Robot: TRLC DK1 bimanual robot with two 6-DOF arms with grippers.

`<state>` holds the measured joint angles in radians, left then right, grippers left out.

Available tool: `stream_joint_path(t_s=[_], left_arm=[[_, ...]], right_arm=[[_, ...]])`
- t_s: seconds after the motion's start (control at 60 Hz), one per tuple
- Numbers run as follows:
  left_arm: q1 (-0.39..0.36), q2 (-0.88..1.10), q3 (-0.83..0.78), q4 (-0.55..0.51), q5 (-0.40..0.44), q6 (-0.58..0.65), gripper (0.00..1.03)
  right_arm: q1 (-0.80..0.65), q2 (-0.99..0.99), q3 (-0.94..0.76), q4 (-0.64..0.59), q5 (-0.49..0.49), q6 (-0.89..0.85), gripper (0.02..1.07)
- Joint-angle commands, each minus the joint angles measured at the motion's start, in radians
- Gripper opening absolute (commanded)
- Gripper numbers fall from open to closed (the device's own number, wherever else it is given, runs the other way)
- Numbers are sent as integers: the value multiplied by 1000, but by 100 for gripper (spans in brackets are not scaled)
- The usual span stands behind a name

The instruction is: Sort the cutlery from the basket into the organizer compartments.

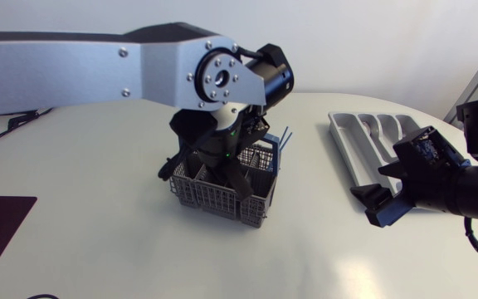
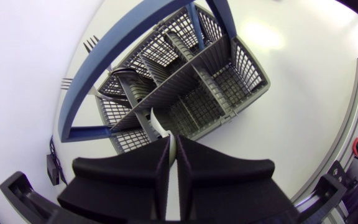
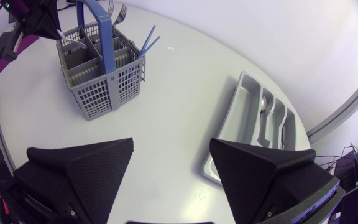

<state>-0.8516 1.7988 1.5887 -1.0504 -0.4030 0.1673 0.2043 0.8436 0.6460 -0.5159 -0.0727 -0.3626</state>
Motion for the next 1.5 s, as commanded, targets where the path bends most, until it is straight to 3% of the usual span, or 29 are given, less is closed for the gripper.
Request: stream_joint_path(t_s=[0.0, 0.183, 0.5, 0.7, 0.883, 1.017, 1.183, 1.317, 1.483], left_arm=[[6, -52, 39, -36, 20, 21, 3], [2, -113, 70, -85, 101, 28, 3], [37, -205, 83, -148, 466, 77, 3], [42, -236, 74, -158, 587, 118, 3], [42, -196, 39, -148, 753, 182, 3], [20, -171, 28, -120, 829, 201, 3], [-14, -128, 34, -109, 868, 228, 3], [-23, -105, 63, -108, 903, 235, 3], [-27, -81, 88, -108, 934, 239, 3]], right_arm=[[18, -12, -11, -12, 11, 14, 91], [52, -43, -11, -21, -35, 2, 91], [55, -123, -37, -19, -289, -108, 91], [56, -129, -37, -16, -377, -136, 91], [112, -141, -48, -7, -403, -131, 91], [190, -164, -52, -6, -406, -118, 90], [264, -161, -49, 8, -409, -98, 90], [302, -146, -55, 27, -407, -88, 79], [342, -141, -63, 33, -406, -84, 78]])
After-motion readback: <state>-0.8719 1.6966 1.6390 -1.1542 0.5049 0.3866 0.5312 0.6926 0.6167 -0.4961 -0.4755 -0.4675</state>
